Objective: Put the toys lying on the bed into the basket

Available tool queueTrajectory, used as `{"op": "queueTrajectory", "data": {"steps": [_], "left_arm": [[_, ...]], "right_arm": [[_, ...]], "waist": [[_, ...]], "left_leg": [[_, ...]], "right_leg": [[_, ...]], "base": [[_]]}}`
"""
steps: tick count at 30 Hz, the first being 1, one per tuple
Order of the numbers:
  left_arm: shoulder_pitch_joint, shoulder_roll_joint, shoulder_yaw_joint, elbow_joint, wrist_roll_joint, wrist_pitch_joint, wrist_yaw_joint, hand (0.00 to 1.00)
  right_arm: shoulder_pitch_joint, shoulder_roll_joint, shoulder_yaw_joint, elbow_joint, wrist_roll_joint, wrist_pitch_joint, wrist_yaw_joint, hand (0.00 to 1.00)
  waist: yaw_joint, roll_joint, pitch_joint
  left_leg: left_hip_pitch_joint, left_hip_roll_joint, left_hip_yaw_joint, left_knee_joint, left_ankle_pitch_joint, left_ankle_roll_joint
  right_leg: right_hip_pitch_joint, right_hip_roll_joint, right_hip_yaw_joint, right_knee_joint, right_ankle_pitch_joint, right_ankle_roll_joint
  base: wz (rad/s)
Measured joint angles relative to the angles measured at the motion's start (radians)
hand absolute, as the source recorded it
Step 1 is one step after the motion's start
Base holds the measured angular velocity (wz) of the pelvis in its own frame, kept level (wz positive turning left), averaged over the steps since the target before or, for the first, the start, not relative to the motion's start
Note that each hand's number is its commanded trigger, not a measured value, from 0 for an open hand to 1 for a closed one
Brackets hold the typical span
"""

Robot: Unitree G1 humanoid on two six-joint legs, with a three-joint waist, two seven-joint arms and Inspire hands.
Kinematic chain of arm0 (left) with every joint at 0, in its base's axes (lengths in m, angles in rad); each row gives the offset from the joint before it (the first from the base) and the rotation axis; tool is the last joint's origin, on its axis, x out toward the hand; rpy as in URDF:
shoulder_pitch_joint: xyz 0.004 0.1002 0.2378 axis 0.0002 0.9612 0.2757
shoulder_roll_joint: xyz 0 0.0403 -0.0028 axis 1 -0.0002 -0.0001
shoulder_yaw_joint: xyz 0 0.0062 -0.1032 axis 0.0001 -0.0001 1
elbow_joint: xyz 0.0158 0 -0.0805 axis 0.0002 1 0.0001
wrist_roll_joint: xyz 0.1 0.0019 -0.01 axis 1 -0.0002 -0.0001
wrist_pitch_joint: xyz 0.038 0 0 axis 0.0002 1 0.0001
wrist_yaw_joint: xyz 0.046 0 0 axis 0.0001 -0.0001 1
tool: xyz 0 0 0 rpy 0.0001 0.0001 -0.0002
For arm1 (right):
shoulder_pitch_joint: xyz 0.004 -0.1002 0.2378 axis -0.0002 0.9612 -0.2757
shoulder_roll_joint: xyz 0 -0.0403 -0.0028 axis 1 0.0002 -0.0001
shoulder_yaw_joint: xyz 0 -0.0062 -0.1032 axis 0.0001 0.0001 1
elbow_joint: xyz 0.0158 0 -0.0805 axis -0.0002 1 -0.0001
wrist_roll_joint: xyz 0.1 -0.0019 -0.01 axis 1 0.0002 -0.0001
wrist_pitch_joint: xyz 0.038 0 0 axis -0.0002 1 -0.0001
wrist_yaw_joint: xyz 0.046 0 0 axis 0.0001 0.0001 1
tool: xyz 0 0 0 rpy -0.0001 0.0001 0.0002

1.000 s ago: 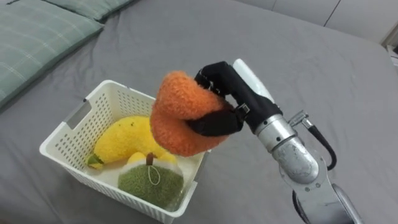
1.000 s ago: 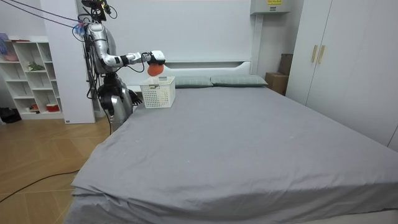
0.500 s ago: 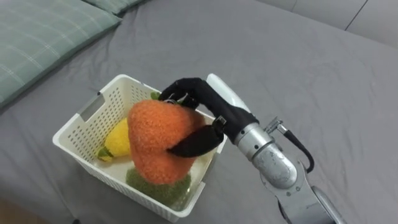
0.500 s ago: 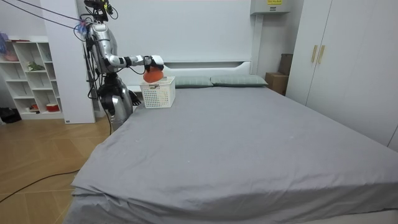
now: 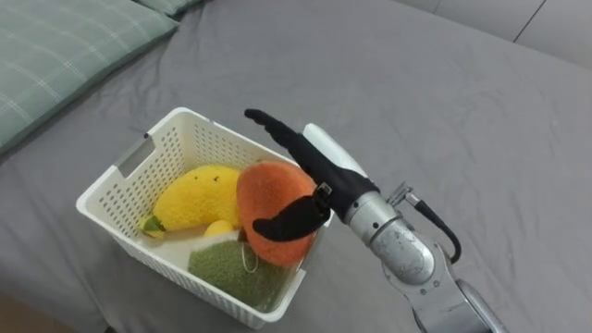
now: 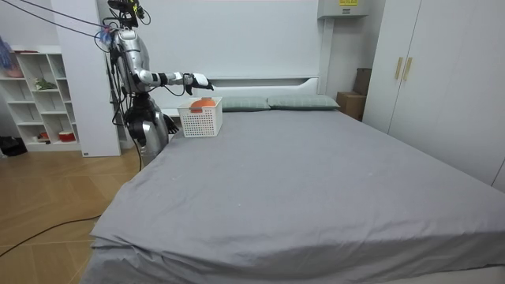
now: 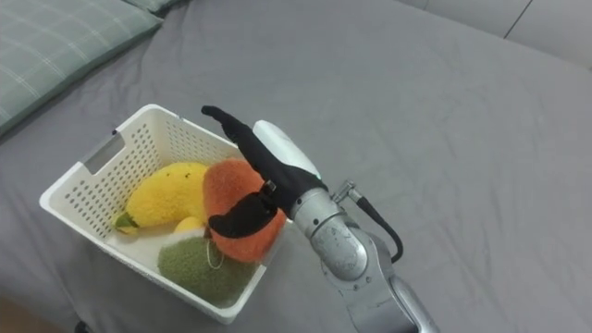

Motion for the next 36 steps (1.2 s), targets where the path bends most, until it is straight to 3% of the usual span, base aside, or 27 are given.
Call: {"op": "queueTrajectory", "data": {"steps": [16, 27, 29, 31, 34, 36], "left_arm": [[-0.001, 0.000, 0.000, 0.000, 0.000, 0.000, 0.000, 0.00], [0.004, 0.000, 0.025, 0.000, 0.021, -0.005, 0.001, 0.00], [0.010, -0.003, 0.026, 0.000, 0.020, -0.007, 0.003, 0.00], [0.010, -0.008, 0.030, -0.002, 0.021, -0.008, 0.004, 0.00], [0.010, -0.016, 0.031, -0.004, 0.020, -0.011, 0.010, 0.00], [0.013, -0.022, 0.031, -0.002, 0.018, -0.012, 0.012, 0.00]], "right_arm": [[0.000, -0.001, 0.000, 0.000, 0.006, 0.000, -0.039, 0.00], [0.013, -0.007, -0.057, 0.000, 0.233, -0.015, -0.087, 0.00], [0.036, -0.007, -0.119, 0.000, 0.265, -0.035, -0.105, 0.00], [0.057, -0.007, -0.162, 0.000, 0.289, -0.049, -0.133, 0.00], [0.069, -0.009, -0.206, -0.001, 0.333, -0.065, -0.174, 0.00], [0.069, -0.010, -0.238, -0.001, 0.349, -0.069, -0.190, 0.00]], "waist": [[0.000, 0.000, -0.0008], [-0.031, 0.002, 0.0002], [-0.038, 0.011, 0.0059], [-0.045, 0.022, 0.0063], [-0.069, 0.048, 0.0001], [-0.094, 0.067, -0.0103]], "left_leg": [[-0.001, -0.002, -0.011, 0.003, 0.000, 0.000], [0.004, -0.002, -0.002, 0.004, 0.000, 0.000], [0.014, -0.002, 0.005, 0.001, 0.000, 0.000], [0.017, -0.002, 0.008, 0.001, -0.001, 0.001], [0.020, -0.001, 0.020, 0.001, -0.001, 0.002], [0.033, 0.001, 0.038, -0.002, -0.001, 0.002]], "right_leg": [[0.007, -0.001, -0.006, -0.004, 0.000, 0.000], [0.011, 0.000, 0.006, -0.011, 0.000, 0.000], [0.018, -0.001, 0.014, -0.011, 0.001, 0.001], [0.019, -0.001, 0.021, -0.011, 0.002, 0.003], [0.018, -0.001, 0.029, -0.010, 0.002, 0.004], [0.019, 0.000, 0.039, -0.009, 0.002, 0.004]], "base": [[0.01], [-0.01], [-0.08], [-0.06], [-0.11], [-0.15]]}}
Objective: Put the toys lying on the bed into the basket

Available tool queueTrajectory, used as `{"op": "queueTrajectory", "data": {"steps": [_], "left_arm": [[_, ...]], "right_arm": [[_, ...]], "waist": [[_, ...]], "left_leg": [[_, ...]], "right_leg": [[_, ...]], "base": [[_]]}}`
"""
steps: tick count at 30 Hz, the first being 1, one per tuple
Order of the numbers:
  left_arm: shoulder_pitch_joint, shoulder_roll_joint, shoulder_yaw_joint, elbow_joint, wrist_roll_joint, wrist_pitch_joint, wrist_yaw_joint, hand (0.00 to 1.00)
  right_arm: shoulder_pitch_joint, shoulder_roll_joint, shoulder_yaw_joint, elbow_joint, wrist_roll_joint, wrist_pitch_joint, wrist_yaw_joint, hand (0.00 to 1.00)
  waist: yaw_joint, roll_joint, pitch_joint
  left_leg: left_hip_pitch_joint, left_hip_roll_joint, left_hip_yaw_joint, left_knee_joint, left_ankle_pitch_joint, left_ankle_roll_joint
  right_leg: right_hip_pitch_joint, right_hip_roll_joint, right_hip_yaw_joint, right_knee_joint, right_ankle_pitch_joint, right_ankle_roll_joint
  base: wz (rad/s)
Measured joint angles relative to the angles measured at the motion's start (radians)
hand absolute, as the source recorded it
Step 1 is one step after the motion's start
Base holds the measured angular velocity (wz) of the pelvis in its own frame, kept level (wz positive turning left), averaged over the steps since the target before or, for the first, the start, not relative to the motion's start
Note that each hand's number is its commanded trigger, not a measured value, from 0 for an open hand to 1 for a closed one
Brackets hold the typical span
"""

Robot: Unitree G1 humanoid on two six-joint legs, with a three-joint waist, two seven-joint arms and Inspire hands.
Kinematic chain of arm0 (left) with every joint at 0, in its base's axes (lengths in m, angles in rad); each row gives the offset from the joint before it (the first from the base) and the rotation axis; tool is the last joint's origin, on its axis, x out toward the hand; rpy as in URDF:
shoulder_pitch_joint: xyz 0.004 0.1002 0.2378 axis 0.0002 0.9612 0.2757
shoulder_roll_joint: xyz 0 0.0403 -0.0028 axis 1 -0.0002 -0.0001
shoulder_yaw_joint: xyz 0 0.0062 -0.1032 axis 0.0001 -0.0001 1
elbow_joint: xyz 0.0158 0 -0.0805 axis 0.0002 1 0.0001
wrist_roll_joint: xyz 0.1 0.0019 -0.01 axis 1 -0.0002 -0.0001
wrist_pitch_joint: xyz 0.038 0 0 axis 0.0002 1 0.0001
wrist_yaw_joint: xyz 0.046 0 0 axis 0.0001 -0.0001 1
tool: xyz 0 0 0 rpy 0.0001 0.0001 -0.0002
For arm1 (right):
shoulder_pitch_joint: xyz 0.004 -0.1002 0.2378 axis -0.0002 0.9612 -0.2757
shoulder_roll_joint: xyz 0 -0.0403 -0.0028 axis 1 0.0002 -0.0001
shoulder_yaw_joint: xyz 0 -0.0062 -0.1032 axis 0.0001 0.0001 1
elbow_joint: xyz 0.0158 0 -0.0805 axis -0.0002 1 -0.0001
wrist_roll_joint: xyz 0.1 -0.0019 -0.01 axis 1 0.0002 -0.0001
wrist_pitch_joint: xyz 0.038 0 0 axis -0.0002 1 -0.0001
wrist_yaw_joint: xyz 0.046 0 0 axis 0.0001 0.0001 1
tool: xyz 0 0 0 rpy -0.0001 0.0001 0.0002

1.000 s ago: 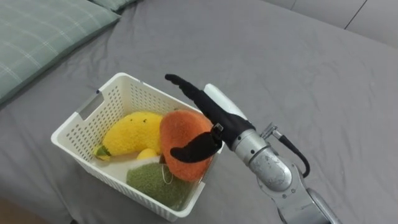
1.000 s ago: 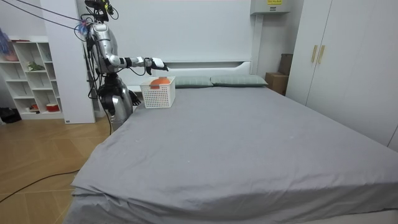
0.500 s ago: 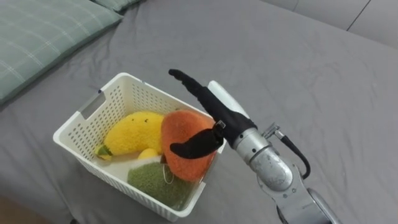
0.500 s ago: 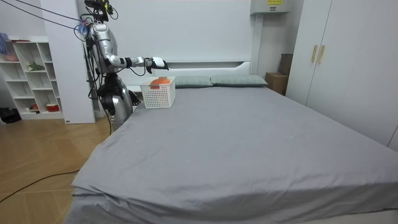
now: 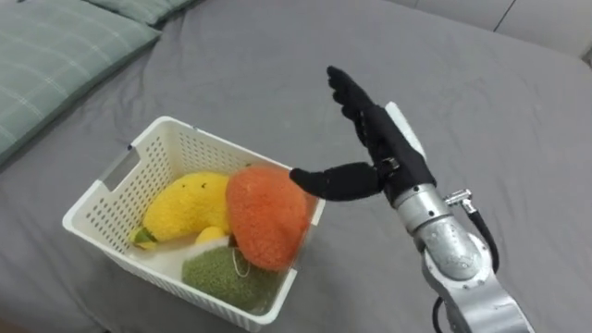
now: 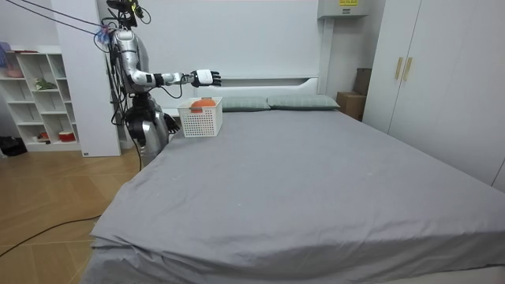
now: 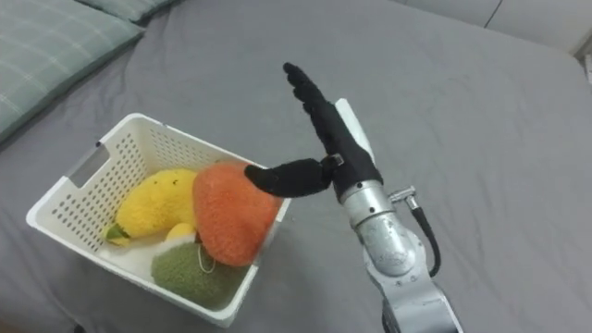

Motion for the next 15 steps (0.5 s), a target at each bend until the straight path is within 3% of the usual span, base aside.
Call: {"op": "queueTrajectory", "data": {"steps": [4, 7, 10, 15], "left_arm": [[0.023, 0.000, 0.000, 0.004, -0.001, -0.010, 0.048, 0.00], [0.042, 0.000, 0.002, 0.004, -0.002, -0.013, 0.068, 0.00], [0.049, -0.001, 0.018, 0.004, -0.003, -0.019, 0.079, 0.00], [0.071, -0.002, 0.018, 0.021, -0.003, -0.033, 0.108, 0.00]], "right_arm": [[0.016, -0.003, -0.032, -0.007, 0.091, -0.001, -0.042, 0.00], [0.047, -0.003, -0.082, -0.014, 0.185, -0.001, -0.086, 0.00], [0.057, -0.003, -0.141, -0.015, 0.228, -0.001, -0.110, 0.00], [0.087, -0.017, -0.222, -0.015, 0.284, -0.030, -0.176, 0.00]], "waist": [[-0.038, 0.017, -0.0076], [-0.048, 0.014, -0.0078], [-0.071, 0.001, -0.0029], [-0.089, -0.003, -0.0058]], "left_leg": [[0.013, 0.004, 0.018, -0.004, 0.000, -0.001], [0.022, 0.009, 0.039, -0.007, -0.002, -0.002], [0.019, 0.012, 0.054, -0.006, -0.005, -0.002], [0.021, 0.017, 0.077, -0.004, -0.009, -0.002]], "right_leg": [[0.002, 0.004, 0.019, 0.000, 0.000, 0.000], [0.000, 0.007, 0.035, 0.008, 0.000, -0.001], [-0.006, 0.009, 0.049, 0.014, 0.002, -0.002], [-0.013, 0.015, 0.072, 0.015, 0.008, -0.003]], "base": [[-0.17], [-0.19], [-0.15], [-0.15]]}}
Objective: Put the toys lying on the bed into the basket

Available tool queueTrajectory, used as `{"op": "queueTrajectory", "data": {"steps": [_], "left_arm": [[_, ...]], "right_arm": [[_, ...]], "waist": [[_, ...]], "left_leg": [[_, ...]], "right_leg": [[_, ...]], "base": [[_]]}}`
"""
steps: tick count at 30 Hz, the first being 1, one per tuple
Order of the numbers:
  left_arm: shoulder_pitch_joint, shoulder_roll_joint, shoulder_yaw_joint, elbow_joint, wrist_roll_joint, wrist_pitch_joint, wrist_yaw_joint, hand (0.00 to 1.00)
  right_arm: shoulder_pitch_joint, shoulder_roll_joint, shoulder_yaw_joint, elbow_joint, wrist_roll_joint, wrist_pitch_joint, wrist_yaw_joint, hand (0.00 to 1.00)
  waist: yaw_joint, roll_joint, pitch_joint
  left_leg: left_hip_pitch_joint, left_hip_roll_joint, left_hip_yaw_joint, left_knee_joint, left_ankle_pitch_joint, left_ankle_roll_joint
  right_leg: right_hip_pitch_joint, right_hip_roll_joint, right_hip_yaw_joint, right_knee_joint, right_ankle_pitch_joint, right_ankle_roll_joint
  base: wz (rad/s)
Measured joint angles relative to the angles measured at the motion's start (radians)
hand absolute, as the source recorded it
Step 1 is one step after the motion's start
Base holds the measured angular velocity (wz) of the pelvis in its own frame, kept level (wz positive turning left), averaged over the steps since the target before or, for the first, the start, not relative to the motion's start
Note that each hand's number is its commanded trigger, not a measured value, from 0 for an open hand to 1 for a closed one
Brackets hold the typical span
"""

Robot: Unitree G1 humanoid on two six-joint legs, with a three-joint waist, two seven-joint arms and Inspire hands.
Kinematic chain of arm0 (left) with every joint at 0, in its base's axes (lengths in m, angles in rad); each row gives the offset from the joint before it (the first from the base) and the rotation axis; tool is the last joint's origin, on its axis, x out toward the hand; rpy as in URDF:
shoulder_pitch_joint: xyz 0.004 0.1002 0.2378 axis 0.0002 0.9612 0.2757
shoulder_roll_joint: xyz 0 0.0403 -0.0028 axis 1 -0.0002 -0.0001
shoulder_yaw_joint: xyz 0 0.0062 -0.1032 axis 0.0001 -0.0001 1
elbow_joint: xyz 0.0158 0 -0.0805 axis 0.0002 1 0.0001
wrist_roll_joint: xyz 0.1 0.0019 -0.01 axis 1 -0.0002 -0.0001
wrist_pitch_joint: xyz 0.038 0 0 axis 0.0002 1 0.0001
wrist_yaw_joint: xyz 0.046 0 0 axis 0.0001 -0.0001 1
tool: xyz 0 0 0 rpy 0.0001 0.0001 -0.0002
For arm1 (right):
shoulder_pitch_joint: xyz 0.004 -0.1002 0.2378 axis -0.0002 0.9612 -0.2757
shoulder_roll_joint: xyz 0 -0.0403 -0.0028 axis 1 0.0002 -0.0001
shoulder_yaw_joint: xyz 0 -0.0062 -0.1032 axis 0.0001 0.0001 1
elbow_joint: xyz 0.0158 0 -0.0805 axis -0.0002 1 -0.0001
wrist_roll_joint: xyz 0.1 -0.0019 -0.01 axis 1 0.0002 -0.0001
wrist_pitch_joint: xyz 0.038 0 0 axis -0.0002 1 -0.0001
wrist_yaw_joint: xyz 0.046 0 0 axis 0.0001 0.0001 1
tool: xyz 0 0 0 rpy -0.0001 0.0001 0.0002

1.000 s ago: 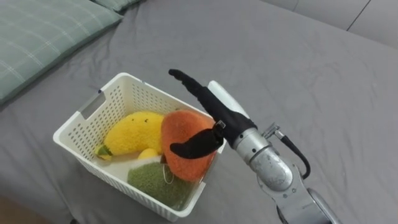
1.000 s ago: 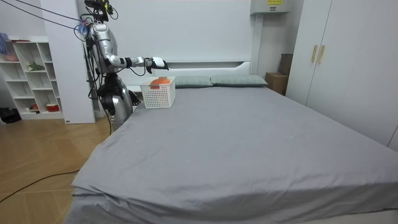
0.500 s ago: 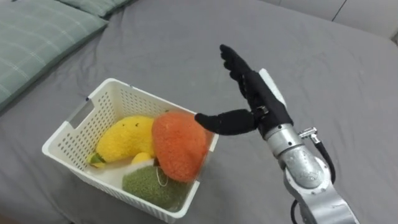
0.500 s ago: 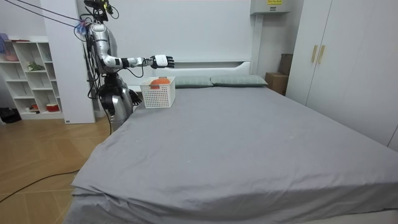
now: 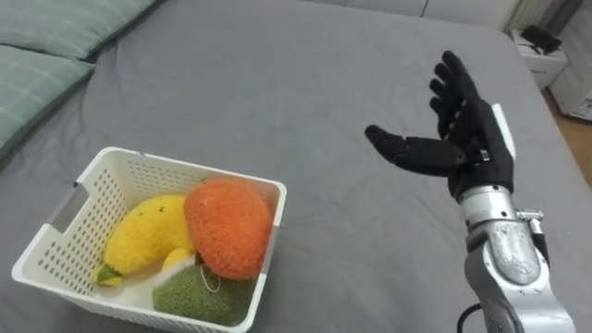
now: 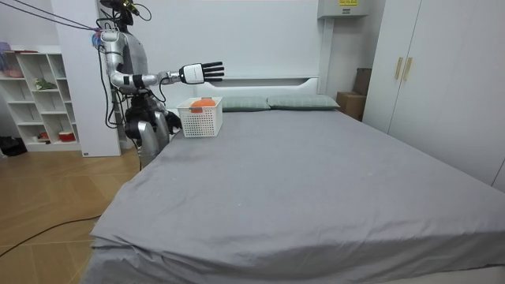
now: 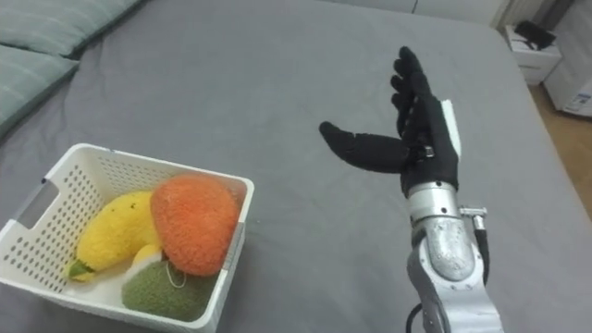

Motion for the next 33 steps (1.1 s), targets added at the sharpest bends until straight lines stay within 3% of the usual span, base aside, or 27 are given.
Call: {"op": "queueTrajectory", "data": {"steps": [8, 13, 15, 21, 26, 33], "left_arm": [[0.025, -0.022, 0.001, -0.006, 0.000, 0.002, 0.018, 0.00], [0.046, -0.021, 0.012, -0.006, -0.008, 0.006, 0.019, 0.00], [0.053, -0.021, 0.011, -0.006, -0.019, 0.016, 0.020, 0.00], [0.063, -0.020, 0.022, -0.005, -0.018, 0.036, 0.021, 0.00], [0.066, -0.019, 0.028, -0.004, -0.019, 0.047, 0.021, 0.00], [0.075, -0.025, 0.038, -0.014, -0.021, 0.060, 0.022, 0.00]], "right_arm": [[0.037, 0.000, -0.092, 0.000, 0.074, 0.000, -0.075, 0.00], [0.066, 0.002, -0.155, 0.022, 0.098, 0.000, -0.122, 0.00], [0.083, 0.002, -0.173, 0.040, 0.110, 0.000, -0.144, 0.00], [0.137, 0.007, -0.174, 0.090, 0.111, 0.000, -0.163, 0.00], [0.170, 0.018, -0.173, 0.244, 0.119, 0.002, -0.194, 0.00], [0.191, 0.041, -0.198, 0.501, 0.325, 0.002, -0.254, 0.00]], "waist": [[-0.049, 0.012, -0.0024], [-0.072, 0.016, -0.0021], [-0.097, 0.015, -0.0020], [-0.103, 0.018, 0.0004], [-0.114, 0.018, 0.0004], [-0.127, 0.020, 0.0011]], "left_leg": [[0.000, 0.001, 0.013, -0.001, -0.002, 0.001], [-0.001, 0.006, 0.040, -0.003, -0.005, -0.002], [0.001, 0.007, 0.045, -0.003, -0.008, -0.002], [0.015, 0.020, 0.081, 0.000, -0.021, -0.008], [0.017, 0.023, 0.088, 0.000, -0.022, -0.011], [0.018, 0.023, 0.091, -0.001, -0.023, -0.011]], "right_leg": [[-0.006, 0.000, 0.005, 0.000, 0.001, 0.001], [-0.018, 0.007, 0.030, 0.001, 0.001, -0.001], [-0.018, 0.008, 0.033, 0.002, 0.001, -0.001], [-0.019, 0.022, 0.070, 0.002, 0.004, -0.005], [-0.018, 0.025, 0.071, 0.001, 0.005, -0.006], [-0.021, 0.025, 0.075, -0.001, 0.005, -0.006]], "base": [[-0.03], [-0.14], [-0.10], [-0.20], [-0.02], [0.00]]}}
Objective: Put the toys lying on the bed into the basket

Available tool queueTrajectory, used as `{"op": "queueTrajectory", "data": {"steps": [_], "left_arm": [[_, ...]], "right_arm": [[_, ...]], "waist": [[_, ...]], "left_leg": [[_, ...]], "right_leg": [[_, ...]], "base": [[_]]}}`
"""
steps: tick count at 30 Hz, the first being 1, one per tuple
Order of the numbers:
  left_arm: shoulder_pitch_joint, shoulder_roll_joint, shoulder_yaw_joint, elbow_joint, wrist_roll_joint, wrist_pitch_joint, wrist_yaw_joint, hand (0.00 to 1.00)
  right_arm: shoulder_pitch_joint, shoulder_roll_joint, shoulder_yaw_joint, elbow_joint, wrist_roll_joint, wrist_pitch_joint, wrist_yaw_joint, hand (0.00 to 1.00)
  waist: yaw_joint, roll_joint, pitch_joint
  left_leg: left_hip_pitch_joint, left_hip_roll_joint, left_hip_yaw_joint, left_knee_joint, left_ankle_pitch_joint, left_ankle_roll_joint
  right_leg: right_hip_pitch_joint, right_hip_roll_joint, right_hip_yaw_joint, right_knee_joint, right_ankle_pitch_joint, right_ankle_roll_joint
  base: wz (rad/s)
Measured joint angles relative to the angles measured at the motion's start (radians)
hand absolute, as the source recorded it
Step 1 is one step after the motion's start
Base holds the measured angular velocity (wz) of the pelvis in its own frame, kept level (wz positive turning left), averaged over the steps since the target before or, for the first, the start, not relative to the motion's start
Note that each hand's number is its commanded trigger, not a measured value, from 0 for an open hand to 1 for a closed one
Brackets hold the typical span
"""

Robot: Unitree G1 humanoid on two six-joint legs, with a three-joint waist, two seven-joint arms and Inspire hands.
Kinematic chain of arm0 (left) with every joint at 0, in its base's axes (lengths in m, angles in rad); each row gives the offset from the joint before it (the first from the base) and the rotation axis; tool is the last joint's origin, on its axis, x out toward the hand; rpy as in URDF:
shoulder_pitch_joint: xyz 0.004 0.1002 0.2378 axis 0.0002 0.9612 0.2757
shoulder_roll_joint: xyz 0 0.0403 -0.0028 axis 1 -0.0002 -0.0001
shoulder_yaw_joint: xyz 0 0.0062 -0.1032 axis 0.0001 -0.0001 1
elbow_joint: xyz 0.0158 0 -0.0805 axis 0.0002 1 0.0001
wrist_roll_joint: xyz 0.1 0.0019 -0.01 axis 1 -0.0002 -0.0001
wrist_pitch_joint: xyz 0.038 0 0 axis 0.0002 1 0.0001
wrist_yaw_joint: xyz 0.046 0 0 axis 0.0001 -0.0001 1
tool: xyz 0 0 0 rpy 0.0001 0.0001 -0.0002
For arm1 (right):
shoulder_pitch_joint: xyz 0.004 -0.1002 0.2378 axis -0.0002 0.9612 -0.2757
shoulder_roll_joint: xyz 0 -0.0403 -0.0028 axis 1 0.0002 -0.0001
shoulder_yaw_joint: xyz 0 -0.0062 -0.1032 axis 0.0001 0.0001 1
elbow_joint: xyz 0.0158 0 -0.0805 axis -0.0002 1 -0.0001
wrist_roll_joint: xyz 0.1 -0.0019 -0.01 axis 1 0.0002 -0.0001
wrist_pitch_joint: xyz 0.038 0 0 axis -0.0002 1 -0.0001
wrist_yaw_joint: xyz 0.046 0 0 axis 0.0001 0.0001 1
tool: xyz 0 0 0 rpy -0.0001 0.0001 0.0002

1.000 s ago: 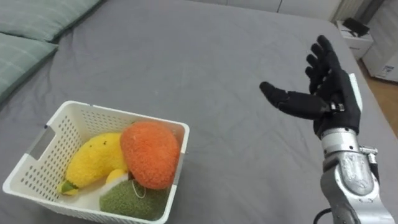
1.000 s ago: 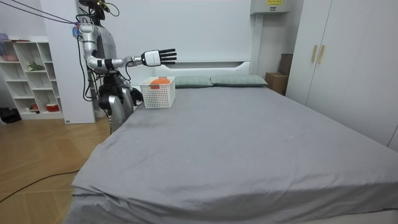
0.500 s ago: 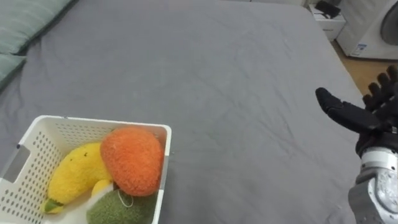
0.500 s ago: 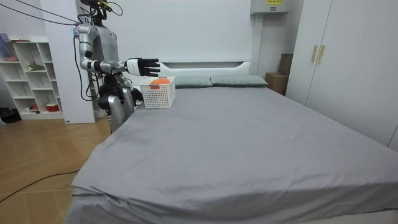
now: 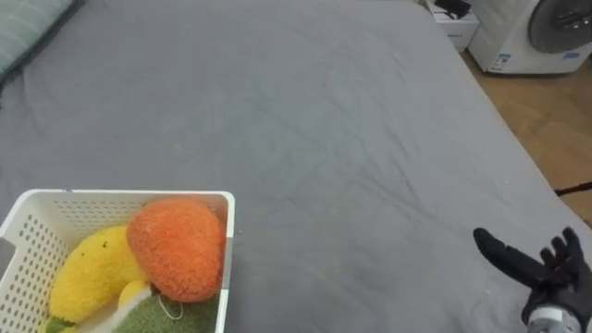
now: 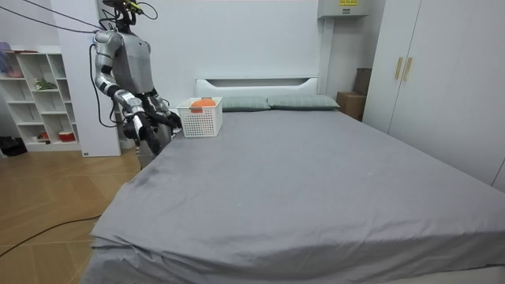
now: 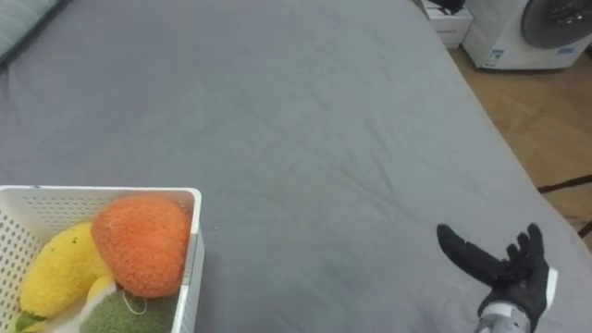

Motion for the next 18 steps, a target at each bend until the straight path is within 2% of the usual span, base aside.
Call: {"op": "queueTrajectory", "data": {"steps": [3, 6, 9, 10, 11, 14, 18], "left_arm": [[0.005, -0.003, 0.010, 0.000, 0.000, 0.000, 0.000, 0.00], [0.020, -0.004, 0.024, 0.001, 0.000, 0.000, 0.000, 0.00], [0.021, -0.009, 0.052, 0.002, -0.009, 0.000, -0.002, 0.00], [0.021, -0.009, 0.052, 0.001, -0.018, 0.000, -0.002, 0.00], [0.020, -0.008, 0.053, 0.002, -0.031, 0.000, -0.005, 0.00], [0.018, -0.008, 0.064, 0.021, -0.040, 0.003, -0.020, 0.00], [0.018, -0.008, 0.075, 0.026, -0.025, 0.005, -0.053, 0.00]], "right_arm": [[0.009, 0.009, -0.032, 0.101, 0.050, -0.001, -0.014, 0.00], [0.014, 0.015, -0.121, 0.270, 0.181, -0.002, -0.023, 0.00], [0.025, 0.019, -0.174, 0.401, 0.224, -0.013, -0.021, 0.00], [0.027, 0.019, -0.178, 0.432, 0.224, -0.017, -0.020, 0.00], [0.033, 0.020, -0.181, 0.480, 0.221, -0.018, -0.020, 0.00], [0.033, 0.023, -0.197, 0.601, 0.202, -0.017, -0.004, 0.00], [0.046, 0.027, -0.193, 0.751, 0.090, 0.017, 0.057, 0.00]], "waist": [[-0.012, 0.003, -0.0004], [-0.037, 0.005, -0.0010], [-0.057, 0.005, -0.0010], [-0.059, 0.003, -0.0007], [-0.067, -0.003, 0.0043], [-0.087, 0.002, 0.0016], [-0.081, 0.000, -0.0014]], "left_leg": [[-0.001, 0.000, 0.000, 0.000, -0.001, 0.000], [-0.001, 0.001, 0.000, -0.001, -0.004, -0.001], [-0.002, 0.002, -0.003, 0.001, -0.004, -0.002], [-0.002, 0.002, -0.003, 0.001, -0.005, -0.002], [-0.003, 0.002, -0.005, 0.002, -0.005, -0.002], [-0.002, -0.002, -0.007, 0.003, -0.005, -0.002], [0.007, -0.005, -0.014, 0.000, -0.005, -0.002]], "right_leg": [[0.002, 0.001, 0.001, -0.001, 0.000, 0.000], [0.003, 0.002, 0.002, 0.000, -0.001, 0.000], [0.004, 0.002, 0.003, 0.000, -0.002, -0.002], [0.004, 0.002, 0.003, 0.000, -0.002, -0.002], [0.003, 0.002, 0.003, -0.001, -0.005, -0.002], [0.001, -0.001, 0.003, 0.000, -0.016, 0.001], [0.003, -0.004, -0.004, 0.006, -0.023, 0.001]], "base": [[0.00], [0.00], [0.00], [0.00], [0.00], [0.01], [0.05]]}}
